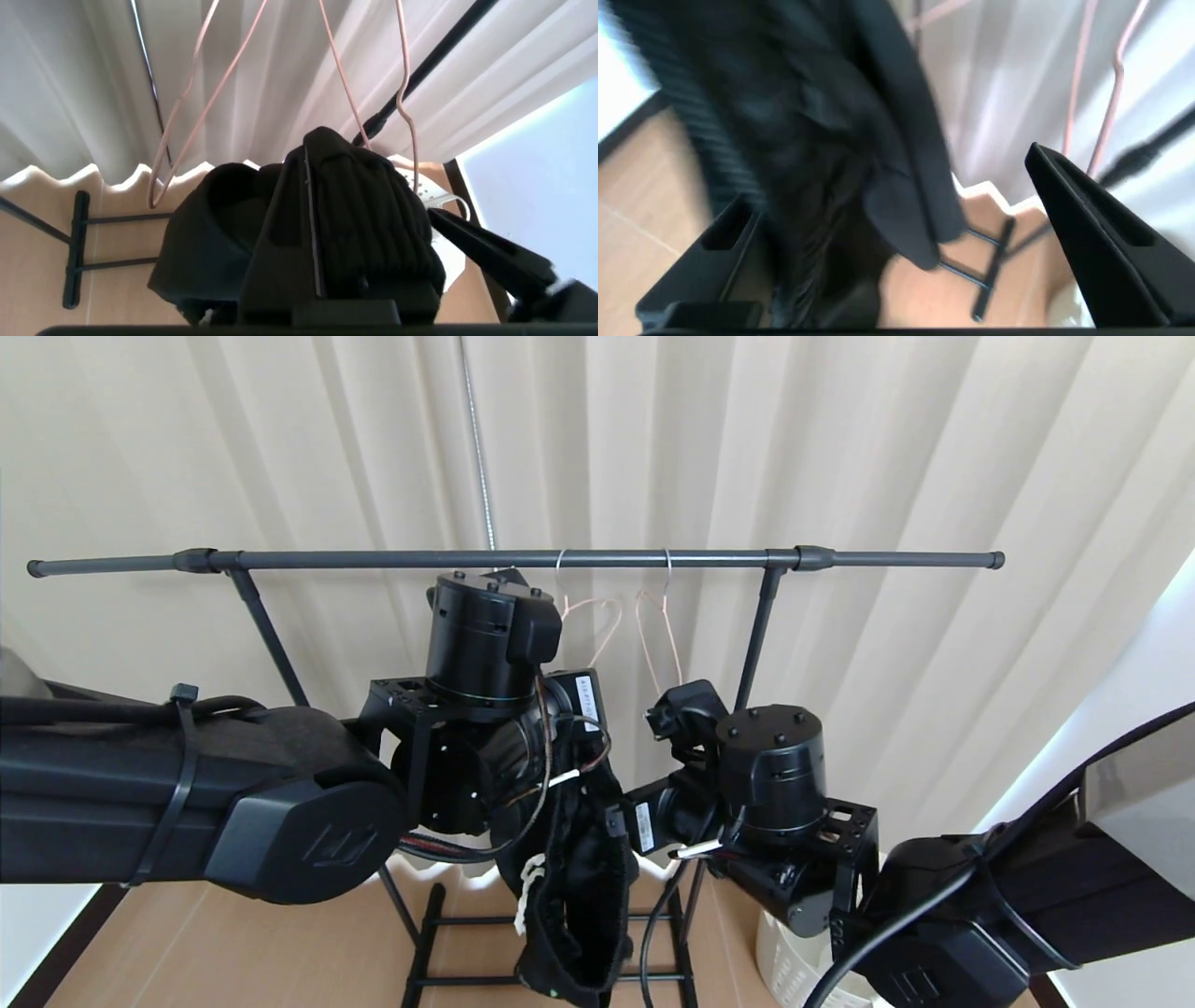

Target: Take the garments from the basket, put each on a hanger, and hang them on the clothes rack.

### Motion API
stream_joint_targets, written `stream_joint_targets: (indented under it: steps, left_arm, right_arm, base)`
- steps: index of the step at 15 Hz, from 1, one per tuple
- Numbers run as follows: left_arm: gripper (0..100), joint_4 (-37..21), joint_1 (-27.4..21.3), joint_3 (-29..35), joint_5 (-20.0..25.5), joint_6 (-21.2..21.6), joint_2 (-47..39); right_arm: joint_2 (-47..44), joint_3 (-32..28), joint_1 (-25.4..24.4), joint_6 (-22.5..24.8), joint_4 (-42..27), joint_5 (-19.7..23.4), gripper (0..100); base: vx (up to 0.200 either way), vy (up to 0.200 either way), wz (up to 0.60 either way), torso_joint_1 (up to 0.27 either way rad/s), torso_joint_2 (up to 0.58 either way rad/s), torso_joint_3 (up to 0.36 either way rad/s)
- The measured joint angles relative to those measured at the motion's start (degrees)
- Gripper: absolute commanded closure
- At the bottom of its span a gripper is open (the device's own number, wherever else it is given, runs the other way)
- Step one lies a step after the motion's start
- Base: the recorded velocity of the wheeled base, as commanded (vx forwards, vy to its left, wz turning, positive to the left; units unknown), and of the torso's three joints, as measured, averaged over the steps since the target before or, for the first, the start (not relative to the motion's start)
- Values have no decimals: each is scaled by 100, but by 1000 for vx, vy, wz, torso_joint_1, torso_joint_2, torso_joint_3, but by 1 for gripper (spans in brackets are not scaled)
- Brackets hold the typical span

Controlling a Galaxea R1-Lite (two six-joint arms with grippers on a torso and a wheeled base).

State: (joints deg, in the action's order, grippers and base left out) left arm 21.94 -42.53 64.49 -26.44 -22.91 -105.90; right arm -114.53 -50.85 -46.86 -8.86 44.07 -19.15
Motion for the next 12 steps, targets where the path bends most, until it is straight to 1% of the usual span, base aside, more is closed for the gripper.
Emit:
stream_joint_targets:
  steps: [2, 4, 6, 9, 11, 12]
  left_arm:
    - [100, -7, 12, 0, 0, 6, 30]
    - [100, -7, 37, 1, -2, 9, 59]
    - [100, -9, 43, -2, 1, 9, 69]
    - [100, -7, 39, -22, 1, 9, 78]
    - [100, -7, 43, -22, 0, 9, 83]
    - [100, -7, 43, -24, 1, 9, 85]
  right_arm:
    - [-90, 145, 95, 345, 0, 22, 0]
    - [-90, 435, 282, 894, 35, 76, 0]
    - [0, 777, 461, 1390, 293, 315, 0]
    - [146, 1072, 634, 1696, 391, 453, 0]
    - [251, 1246, 718, 1911, 385, 651, 0]
    - [325, 1378, 751, 2091, 378, 837, 0]
  base:
    - [0, 0, 0, 0, 0, 0]
    - [0, 0, 0, 0, 0, 0]
    - [0, 0, 0, 0, 0, 0]
    - [0, 0, 0, 0, 0, 0]
    - [0, 0, 0, 0, 0, 0]
    - [0, 0, 0, 0, 0, 0]
